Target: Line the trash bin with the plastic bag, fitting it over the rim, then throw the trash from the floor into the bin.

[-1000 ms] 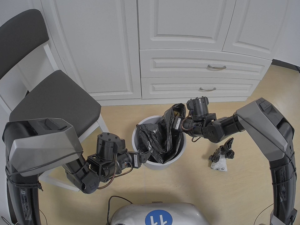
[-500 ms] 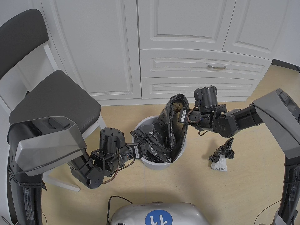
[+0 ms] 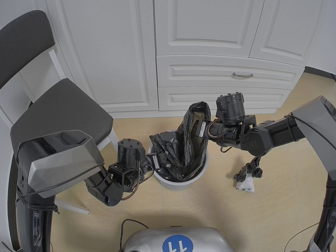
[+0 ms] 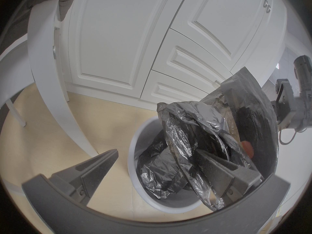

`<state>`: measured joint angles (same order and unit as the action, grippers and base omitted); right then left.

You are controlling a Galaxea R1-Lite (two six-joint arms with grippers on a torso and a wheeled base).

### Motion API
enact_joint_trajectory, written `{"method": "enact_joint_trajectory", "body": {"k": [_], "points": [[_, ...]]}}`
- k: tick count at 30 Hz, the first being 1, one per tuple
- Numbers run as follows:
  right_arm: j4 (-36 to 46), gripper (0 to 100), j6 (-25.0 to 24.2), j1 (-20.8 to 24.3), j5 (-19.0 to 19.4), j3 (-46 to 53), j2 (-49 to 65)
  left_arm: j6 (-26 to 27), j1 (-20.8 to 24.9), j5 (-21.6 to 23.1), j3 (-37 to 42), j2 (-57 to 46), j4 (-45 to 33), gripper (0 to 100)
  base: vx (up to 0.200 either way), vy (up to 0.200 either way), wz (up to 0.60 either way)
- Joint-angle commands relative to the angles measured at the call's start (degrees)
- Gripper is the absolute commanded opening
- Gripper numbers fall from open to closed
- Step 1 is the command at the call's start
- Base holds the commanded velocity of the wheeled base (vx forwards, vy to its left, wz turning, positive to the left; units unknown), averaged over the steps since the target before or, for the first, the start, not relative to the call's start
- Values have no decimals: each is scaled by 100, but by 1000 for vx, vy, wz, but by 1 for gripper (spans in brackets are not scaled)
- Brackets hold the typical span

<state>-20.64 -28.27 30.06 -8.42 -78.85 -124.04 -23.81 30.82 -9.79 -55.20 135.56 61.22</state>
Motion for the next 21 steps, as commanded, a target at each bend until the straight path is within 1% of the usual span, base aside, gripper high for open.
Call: {"method": "enact_joint_trajectory", "body": {"k": [1,5,6,8,9,12,13,15,18,21], "points": [[-2,0,6,52,-1,71,108,-10,3,-14,27,14,57,100,0,0,0],[-2,0,14,44,-1,63,55,-168,3,30,238,-197,250,100,0,0,0],[-2,0,14,26,-1,36,20,-221,3,364,537,-399,417,100,0,0,0],[-2,0,14,26,-1,36,20,-230,3,399,563,-416,435,100,0,0,0],[-2,0,14,17,-1,36,29,-186,-32,1172,1196,-698,707,100,0,0,0],[-2,0,14,17,-1,63,64,-89,-120,1893,1705,-838,1006,100,0,0,0],[-2,0,14,26,-1,63,73,17,-146,2007,1776,-812,1067,100,0,0,0],[-2,0,14,44,7,71,99,263,-173,2086,1837,-715,1138,100,0,0,0],[-2,0,6,52,-1,89,108,438,-181,2086,1837,-460,1217,100,0,0,0],[7,0,6,52,7,107,152,438,-199,2121,1793,-117,1507,100,0,0,0]]}}
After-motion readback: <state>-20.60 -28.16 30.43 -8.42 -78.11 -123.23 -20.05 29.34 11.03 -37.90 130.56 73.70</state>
